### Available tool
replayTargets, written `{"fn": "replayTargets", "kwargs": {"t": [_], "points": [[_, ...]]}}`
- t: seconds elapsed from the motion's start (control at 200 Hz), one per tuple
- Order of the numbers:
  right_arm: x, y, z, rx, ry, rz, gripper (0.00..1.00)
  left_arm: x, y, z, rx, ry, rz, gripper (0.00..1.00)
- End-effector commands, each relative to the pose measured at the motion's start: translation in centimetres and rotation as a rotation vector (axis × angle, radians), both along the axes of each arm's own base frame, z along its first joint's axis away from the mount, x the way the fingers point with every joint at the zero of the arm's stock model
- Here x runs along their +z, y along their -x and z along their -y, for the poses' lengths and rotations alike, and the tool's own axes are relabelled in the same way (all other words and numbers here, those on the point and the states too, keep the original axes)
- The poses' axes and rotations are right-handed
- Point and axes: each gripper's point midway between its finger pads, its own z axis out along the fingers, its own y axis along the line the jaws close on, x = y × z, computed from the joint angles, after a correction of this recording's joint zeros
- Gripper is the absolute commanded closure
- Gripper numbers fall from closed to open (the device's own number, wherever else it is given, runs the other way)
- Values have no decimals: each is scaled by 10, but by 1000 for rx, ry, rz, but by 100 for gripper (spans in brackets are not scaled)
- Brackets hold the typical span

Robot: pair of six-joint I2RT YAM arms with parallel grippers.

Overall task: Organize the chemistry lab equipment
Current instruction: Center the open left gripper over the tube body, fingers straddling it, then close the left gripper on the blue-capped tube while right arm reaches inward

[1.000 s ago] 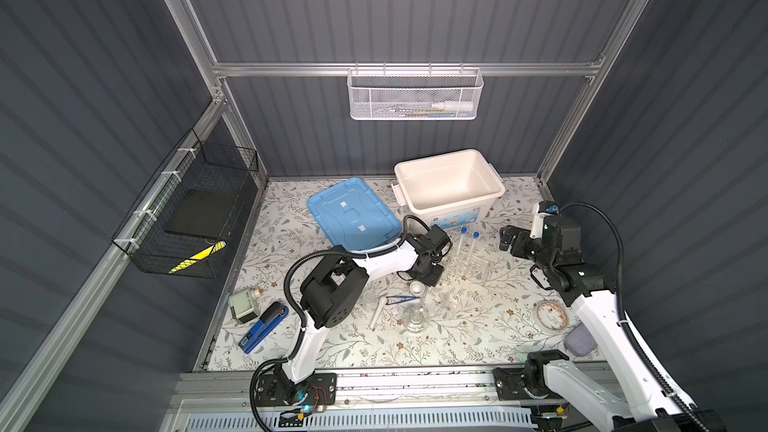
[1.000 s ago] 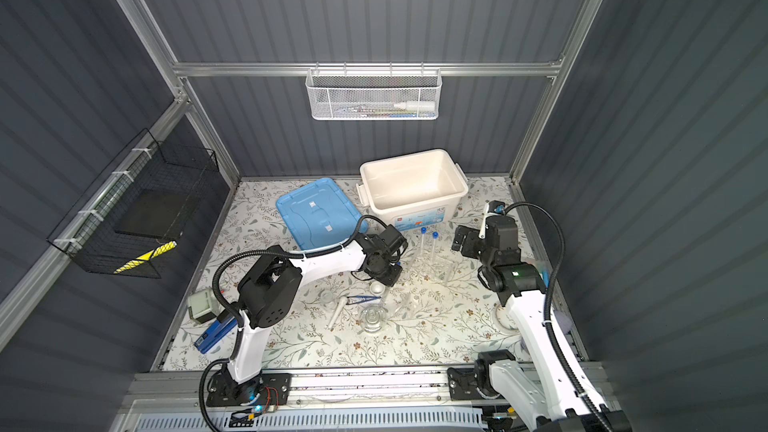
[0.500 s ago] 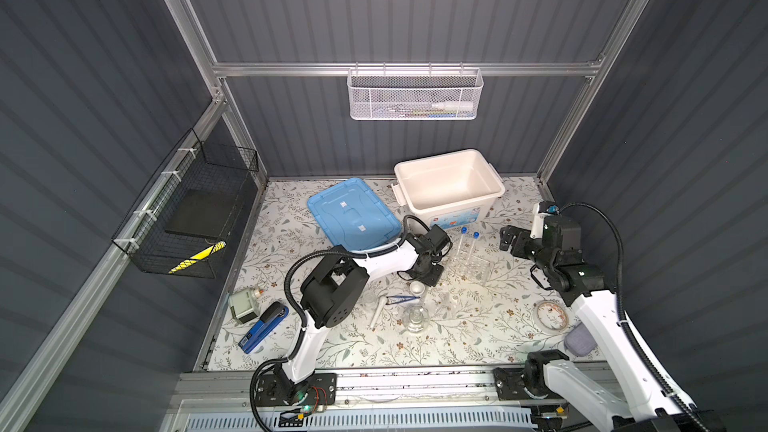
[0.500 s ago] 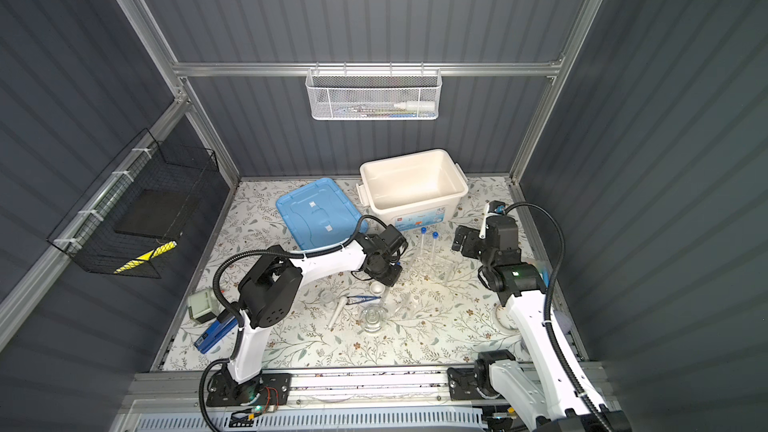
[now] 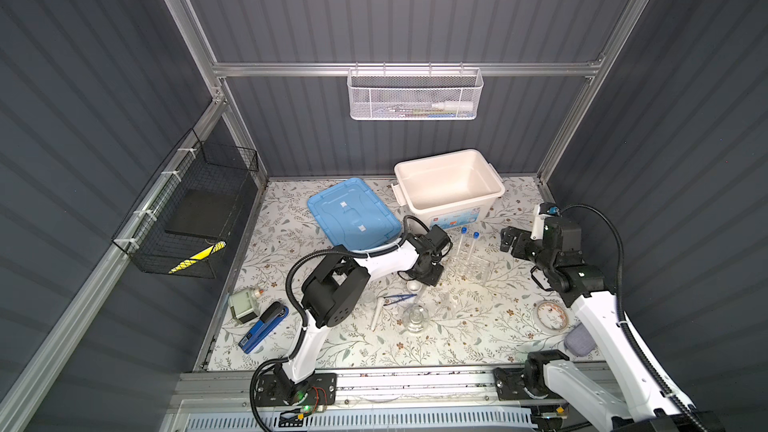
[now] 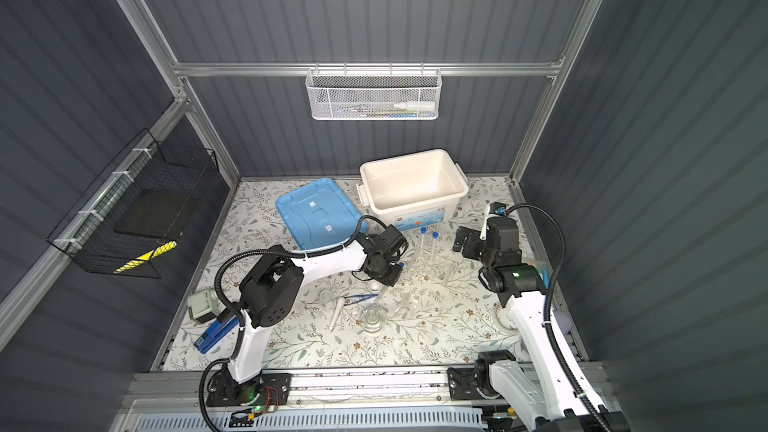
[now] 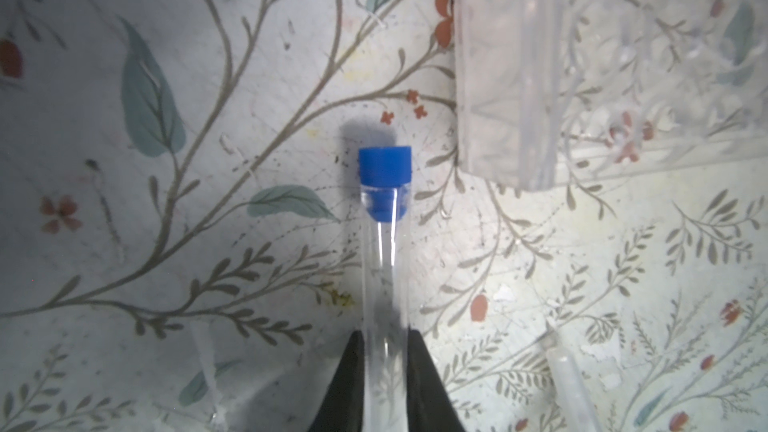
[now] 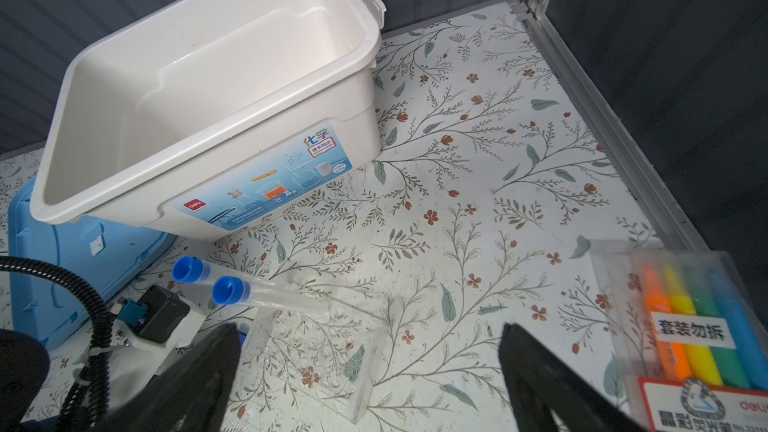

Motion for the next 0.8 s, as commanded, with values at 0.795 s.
{"fn": "replayTargets", "kwargs": {"t": [0.795], "points": [[1,6,-31,148,-121,-1,2,72,-28,4,46,110,137,81]]}}
